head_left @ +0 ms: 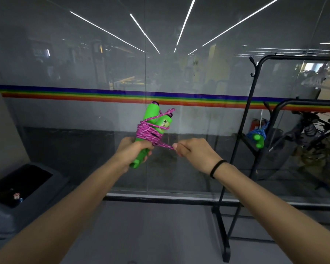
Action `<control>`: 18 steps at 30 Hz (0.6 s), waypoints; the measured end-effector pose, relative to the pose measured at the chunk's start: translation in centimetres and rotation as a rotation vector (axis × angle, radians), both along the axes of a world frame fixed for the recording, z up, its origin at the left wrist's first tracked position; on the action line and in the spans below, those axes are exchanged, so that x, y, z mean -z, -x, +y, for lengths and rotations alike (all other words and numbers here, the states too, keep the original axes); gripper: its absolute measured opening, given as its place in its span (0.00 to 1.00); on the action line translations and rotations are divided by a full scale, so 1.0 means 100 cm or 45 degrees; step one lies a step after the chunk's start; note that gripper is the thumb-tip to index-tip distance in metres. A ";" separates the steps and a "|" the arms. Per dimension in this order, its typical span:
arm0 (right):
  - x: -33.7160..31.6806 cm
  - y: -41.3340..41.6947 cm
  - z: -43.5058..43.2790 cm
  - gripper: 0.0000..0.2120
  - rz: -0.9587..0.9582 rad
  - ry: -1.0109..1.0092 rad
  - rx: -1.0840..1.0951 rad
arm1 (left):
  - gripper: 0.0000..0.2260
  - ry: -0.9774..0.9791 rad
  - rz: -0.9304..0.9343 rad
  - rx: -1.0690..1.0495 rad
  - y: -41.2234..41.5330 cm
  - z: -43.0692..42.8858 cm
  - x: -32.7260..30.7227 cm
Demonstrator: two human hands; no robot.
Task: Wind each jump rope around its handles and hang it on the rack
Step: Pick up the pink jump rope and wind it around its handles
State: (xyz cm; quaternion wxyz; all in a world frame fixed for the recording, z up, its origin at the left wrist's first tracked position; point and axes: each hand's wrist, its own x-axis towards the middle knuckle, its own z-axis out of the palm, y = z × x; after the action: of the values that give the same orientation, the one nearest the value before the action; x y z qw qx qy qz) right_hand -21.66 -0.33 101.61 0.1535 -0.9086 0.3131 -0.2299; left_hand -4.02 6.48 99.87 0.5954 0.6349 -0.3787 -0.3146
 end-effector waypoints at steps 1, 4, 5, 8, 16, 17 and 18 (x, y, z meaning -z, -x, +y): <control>0.001 0.002 0.001 0.18 -0.013 0.011 0.002 | 0.03 0.008 -0.010 0.012 0.000 0.002 0.001; 0.001 0.005 0.003 0.15 -0.080 0.132 0.035 | 0.03 0.003 -0.058 0.084 0.006 0.005 0.004; -0.001 0.005 0.003 0.12 -0.135 0.179 0.055 | 0.03 -0.008 -0.069 0.122 0.009 0.005 0.004; -0.007 0.005 0.006 0.05 -0.471 0.208 0.085 | 0.03 -0.018 -0.088 0.189 0.017 0.006 0.005; 0.004 0.002 0.016 0.09 -0.868 0.188 -0.205 | 0.02 0.051 0.024 0.326 0.031 0.006 -0.005; 0.004 0.002 0.017 0.09 -0.885 0.187 -0.224 | 0.02 0.057 0.045 0.335 0.032 0.006 -0.005; 0.004 0.002 0.018 0.09 -0.884 0.189 -0.242 | 0.02 0.063 0.068 0.338 0.033 0.006 -0.004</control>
State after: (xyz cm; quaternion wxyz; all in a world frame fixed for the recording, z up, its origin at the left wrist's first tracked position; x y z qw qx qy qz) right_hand -21.84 1.42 101.18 0.2050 -0.8101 0.1389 -0.5314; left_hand -7.35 7.07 100.31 0.5740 0.5557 -0.4510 -0.3979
